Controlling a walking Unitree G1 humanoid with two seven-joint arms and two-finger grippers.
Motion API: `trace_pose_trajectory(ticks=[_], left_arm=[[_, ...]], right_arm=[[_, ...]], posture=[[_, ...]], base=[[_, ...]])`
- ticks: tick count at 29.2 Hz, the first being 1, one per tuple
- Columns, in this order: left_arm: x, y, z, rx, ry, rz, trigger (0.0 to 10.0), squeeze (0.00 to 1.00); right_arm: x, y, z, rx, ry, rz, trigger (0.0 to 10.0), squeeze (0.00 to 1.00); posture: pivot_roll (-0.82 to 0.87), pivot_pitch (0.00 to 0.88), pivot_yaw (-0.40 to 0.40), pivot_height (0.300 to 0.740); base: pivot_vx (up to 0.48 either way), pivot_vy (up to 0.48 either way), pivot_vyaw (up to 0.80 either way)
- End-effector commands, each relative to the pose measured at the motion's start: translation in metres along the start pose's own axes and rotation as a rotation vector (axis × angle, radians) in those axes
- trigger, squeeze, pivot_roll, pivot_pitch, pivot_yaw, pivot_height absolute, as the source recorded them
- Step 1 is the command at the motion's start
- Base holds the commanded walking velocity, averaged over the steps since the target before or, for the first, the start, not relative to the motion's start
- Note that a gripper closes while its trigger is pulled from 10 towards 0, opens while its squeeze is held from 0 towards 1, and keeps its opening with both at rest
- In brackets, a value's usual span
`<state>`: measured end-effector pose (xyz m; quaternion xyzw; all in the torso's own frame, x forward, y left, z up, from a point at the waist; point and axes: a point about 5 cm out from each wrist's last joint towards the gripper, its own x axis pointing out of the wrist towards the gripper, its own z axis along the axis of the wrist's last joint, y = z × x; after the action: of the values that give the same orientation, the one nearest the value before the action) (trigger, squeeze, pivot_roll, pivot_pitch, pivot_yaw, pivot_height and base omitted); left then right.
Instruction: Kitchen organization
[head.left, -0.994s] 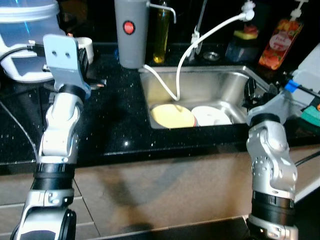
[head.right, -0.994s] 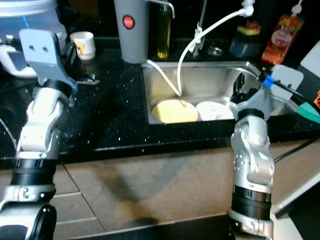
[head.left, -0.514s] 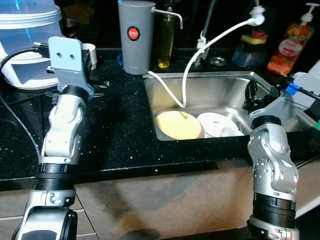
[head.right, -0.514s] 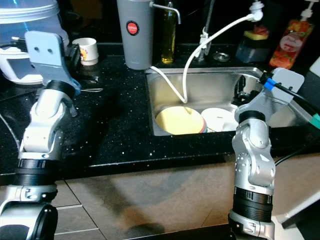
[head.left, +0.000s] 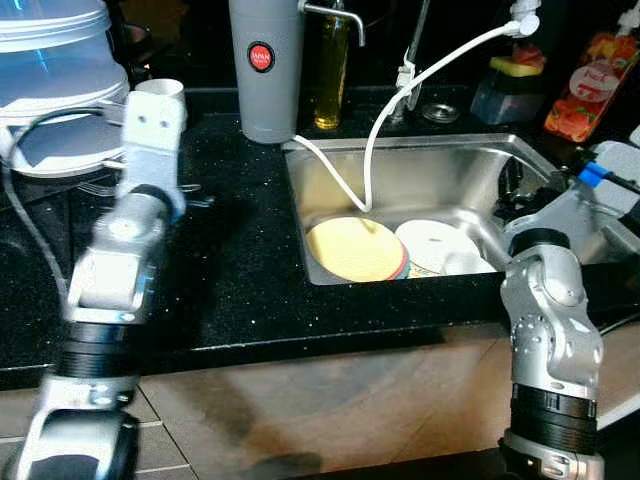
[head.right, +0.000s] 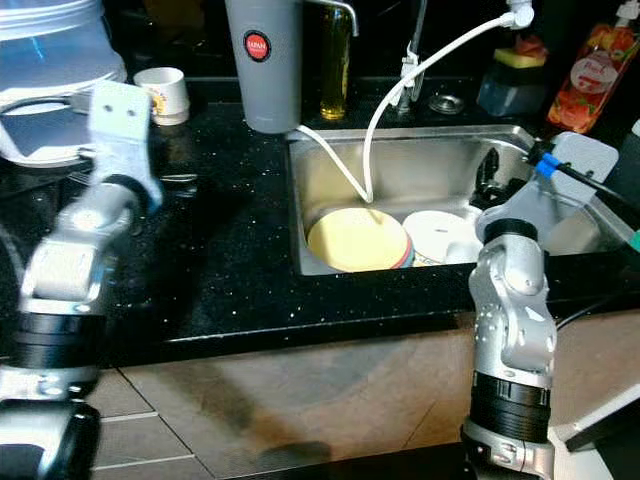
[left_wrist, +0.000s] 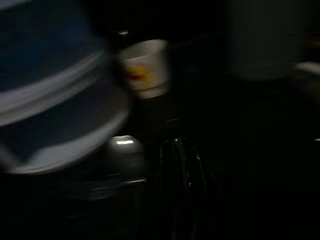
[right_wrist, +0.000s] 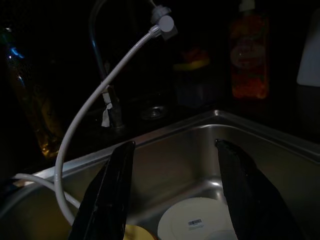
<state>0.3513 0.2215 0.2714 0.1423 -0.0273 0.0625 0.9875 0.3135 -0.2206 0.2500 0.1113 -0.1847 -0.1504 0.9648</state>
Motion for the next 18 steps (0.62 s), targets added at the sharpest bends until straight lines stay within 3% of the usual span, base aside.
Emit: trace_pose_trajectory(ticks=[1,4,9,14,16,17,18], left_arm=[[0.006,0.009,-0.013,-0.002,0.079,0.009,10.0,0.0],[0.012,0.022,-0.022,0.016,0.13,0.029,10.0,0.0],[0.026,0.052,-0.037,-0.09,0.245,0.079,10.0,0.0],[0.032,0.071,-0.04,-0.132,0.243,0.183,10.0,0.0],[0.036,0.074,-0.043,-0.254,0.239,0.204,10.0,0.11],[0.037,0.072,-0.045,-0.31,0.237,0.195,10.0,0.55],[0.037,0.072,-0.045,-0.31,0.237,0.195,10.0,0.55]], right_arm=[[0.0,0.002,-0.003,0.007,0.009,0.014,10.0,0.0],[0.001,0.005,-0.002,0.01,0.002,0.029,10.0,0.0],[-0.001,0.008,0.002,0.002,-0.024,0.053,10.0,0.0],[-0.004,0.008,0.002,0.007,-0.03,0.055,10.0,0.0],[-0.006,0.01,0.003,0.011,-0.033,0.061,10.0,0.0],[-0.006,0.012,0.003,0.01,-0.036,0.069,10.0,0.0],[-0.006,0.012,0.003,0.01,-0.036,0.069,10.0,0.0]], posture=[[0.02,0.024,-0.039,0.74],[0.02,0.024,-0.032,0.74],[0.03,0.033,-0.014,0.74],[0.02,0.043,-0.002,0.74],[0.02,0.052,-0.002,0.74],[0.01,0.058,0.001,0.74],[0.01,0.058,0.001,0.74]], base=[[0.0,0.0,0.0],[0.0,0.0,0.0],[0.0,0.0,0.0],[0.0,0.0,0.0],[0.0,0.0,0.0],[0.0,0.0,0.0],[0.0,0.0,0.0]])
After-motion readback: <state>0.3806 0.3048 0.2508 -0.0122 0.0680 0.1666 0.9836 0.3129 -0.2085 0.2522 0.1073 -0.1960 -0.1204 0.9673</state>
